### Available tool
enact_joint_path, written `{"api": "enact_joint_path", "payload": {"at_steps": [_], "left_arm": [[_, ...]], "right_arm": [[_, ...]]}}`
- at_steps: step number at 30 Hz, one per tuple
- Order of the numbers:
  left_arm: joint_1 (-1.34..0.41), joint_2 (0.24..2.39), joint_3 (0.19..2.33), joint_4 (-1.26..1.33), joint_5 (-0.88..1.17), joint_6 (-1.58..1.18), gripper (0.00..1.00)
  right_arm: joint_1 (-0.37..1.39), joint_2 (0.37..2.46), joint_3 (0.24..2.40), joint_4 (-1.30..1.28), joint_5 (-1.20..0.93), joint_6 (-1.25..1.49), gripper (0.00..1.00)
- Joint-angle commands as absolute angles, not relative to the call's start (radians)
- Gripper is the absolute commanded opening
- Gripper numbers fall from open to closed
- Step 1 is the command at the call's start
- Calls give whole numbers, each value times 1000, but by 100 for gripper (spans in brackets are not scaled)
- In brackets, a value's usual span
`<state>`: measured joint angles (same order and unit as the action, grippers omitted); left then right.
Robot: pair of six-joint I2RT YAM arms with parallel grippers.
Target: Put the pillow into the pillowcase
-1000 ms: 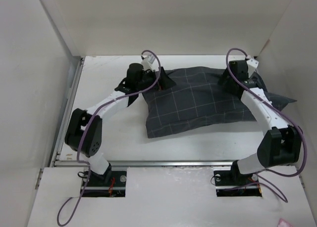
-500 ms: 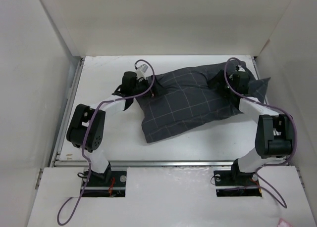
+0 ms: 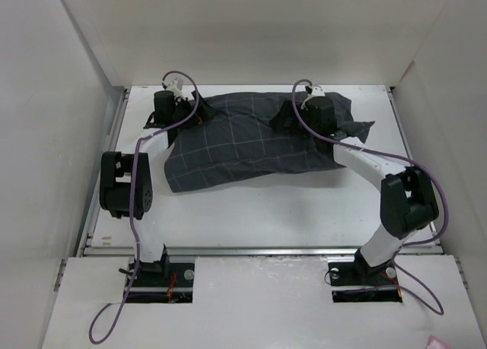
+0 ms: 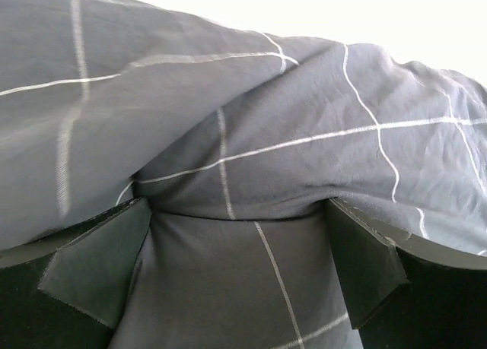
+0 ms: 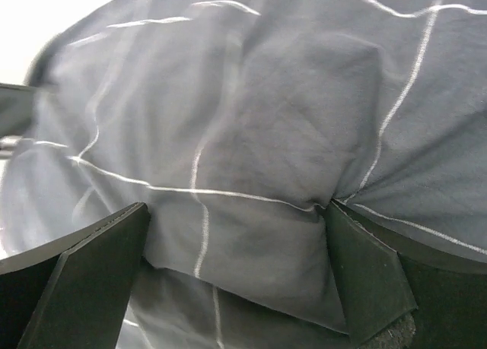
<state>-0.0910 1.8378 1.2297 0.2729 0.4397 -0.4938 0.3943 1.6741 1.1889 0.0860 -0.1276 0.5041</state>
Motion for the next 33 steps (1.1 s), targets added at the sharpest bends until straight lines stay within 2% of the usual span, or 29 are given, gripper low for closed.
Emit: {"api": "enact_joint_path", "payload": {"at_steps": [1, 2, 10, 13, 18, 20, 28, 33], "left_arm": [[-84, 1816, 1238, 146, 414, -469, 100], [-84, 1783, 1215, 146, 387, -460, 100], [-84, 1648, 1048, 155, 364, -451, 100], [-84, 1625, 1006, 129, 344, -440, 100], [-60, 1562, 973, 66, 298, -440, 100], [-42, 1513, 1009, 54, 298, -440, 100], [-31, 1148, 1290, -78, -99, -431, 100], [-31, 1036, 1279, -91, -101, -445, 100]], "right_arm": [[428, 1602, 1207, -90, 50, 476, 100], [408, 1545, 1192, -168, 175, 494, 100], [276, 1269, 993, -562, 520, 791, 100], [229, 1221, 891, -563, 506, 817, 100], [198, 1221, 854, -586, 459, 853, 100], [198, 1197, 902, -598, 459, 830, 100], [198, 990, 1147, -519, 566, 622, 100], [198, 965, 1221, -459, 466, 563, 100]]}}
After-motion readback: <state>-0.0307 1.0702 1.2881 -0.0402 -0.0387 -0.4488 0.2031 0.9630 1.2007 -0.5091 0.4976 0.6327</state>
